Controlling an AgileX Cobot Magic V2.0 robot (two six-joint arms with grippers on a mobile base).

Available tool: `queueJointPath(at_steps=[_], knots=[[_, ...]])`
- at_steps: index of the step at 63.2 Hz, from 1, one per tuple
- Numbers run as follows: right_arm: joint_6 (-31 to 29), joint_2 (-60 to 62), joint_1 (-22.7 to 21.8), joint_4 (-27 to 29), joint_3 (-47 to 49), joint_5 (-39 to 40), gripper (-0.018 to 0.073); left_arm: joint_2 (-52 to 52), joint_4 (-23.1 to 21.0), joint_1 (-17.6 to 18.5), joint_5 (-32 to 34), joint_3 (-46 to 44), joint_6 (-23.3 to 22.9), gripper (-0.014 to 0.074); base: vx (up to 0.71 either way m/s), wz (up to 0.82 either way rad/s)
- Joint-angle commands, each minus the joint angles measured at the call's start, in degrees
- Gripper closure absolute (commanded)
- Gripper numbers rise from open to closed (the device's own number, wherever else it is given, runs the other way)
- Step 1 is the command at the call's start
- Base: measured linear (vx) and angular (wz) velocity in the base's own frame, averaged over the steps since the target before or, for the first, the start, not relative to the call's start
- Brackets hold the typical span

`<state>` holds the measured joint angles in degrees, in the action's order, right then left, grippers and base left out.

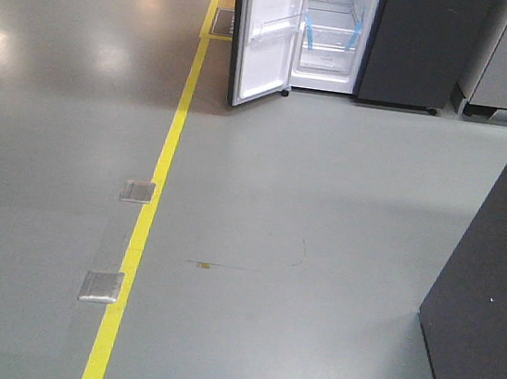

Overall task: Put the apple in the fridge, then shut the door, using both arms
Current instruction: 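Drive the base away from the counter toward the open refrigerator, then drive the base up to the open refrigerator door, apple held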

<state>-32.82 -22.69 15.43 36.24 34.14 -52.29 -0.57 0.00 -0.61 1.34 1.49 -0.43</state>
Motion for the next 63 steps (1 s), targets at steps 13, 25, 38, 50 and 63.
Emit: queueJointPath(at_steps=[13,25,38,50,63], knots=[[-0.23,-0.40,0.07,1.99,1.50,3.46,0.0190,-0.93,0.00,-0.07,4.36,1.19,-0.54,0.0603,0.33,-0.03],[-0.23,-0.40,0.07,1.99,1.50,3.30,0.0190,-0.93,0.00,-0.07,4.36,1.19,-0.54,0.0603,0.34,-0.03],[-0.23,-0.40,0.07,1.99,1.50,3.24,0.0190,-0.93,0.00,-0.07,4.36,1.19,-0.54,0.0603,0.35,-0.02],[-0.23,-0.40,0.07,1.99,1.50,3.24,0.0190,-0.93,0.00,-0.07,4.36,1.19,-0.54,0.0603,0.36,-0.01],[-0.23,-0.40,0.07,1.99,1.50,3.24,0.0190,-0.93,0.00,-0.07,4.36,1.19,-0.54,0.0603,0.36,0.01]])
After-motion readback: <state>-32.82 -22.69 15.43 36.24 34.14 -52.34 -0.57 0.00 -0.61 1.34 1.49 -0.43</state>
